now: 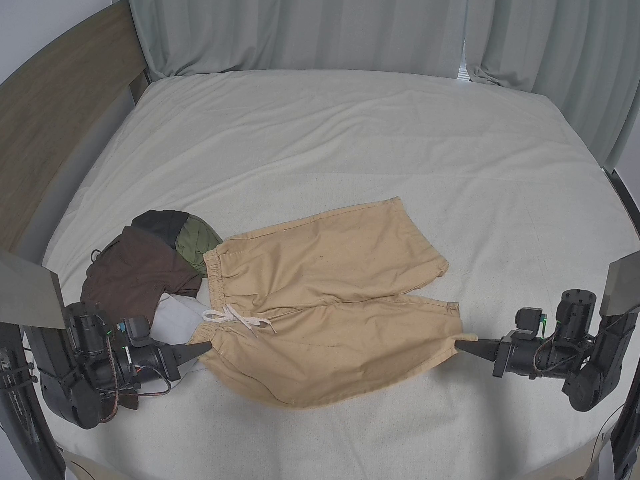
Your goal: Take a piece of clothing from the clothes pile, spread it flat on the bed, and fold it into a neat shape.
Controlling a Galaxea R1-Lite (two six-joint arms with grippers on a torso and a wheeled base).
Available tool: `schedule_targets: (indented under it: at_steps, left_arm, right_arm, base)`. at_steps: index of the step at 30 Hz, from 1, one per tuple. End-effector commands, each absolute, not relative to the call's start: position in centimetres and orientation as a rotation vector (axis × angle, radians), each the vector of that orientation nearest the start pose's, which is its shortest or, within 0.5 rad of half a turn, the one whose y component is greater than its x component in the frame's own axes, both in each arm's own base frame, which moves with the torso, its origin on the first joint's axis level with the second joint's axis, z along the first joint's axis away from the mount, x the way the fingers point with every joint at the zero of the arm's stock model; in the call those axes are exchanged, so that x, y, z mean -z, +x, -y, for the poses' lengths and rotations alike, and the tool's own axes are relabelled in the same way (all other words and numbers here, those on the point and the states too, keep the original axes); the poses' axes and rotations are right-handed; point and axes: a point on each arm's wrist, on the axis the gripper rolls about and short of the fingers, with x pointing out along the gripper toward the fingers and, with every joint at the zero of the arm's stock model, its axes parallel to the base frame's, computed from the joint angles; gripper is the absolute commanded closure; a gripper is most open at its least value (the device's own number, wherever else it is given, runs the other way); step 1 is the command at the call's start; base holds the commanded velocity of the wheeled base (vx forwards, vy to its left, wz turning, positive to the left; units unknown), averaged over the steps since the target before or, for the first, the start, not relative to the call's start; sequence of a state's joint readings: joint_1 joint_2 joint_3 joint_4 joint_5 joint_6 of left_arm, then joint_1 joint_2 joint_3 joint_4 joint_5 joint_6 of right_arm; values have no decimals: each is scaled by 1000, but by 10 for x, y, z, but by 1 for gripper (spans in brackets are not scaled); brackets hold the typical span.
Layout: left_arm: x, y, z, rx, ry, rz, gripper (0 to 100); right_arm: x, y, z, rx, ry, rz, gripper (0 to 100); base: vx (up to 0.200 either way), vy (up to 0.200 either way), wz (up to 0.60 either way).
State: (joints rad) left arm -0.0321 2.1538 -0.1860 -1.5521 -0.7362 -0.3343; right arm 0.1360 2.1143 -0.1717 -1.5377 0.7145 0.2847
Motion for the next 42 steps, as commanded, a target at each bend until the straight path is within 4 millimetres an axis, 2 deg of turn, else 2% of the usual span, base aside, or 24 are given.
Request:
schedule_targets:
  at_steps: [1,16,21,30,42]
  left_arm:
    - [-26,260,24,686,-459,-493,100]
    - [-33,278,29,657,-497,-451,100]
    - [-33,277,33,656,-503,-456,100]
    - [-40,288,38,597,-549,-415,100]
    - [-45,300,38,511,-579,-363,100]
  right_arm:
    - [-39,253,-50,-785,382,-465,100]
    - [-47,262,-51,-792,384,-420,100]
    - [-54,266,-52,-798,383,-387,100]
    - [-72,272,-53,-809,392,-317,100]
    - [-90,292,-55,-823,398,-231,100]
  base:
    - [0,0,0]
    - [0,0,0]
    - [0,0,0]
    - [0,0,0]
    - [0,0,0]
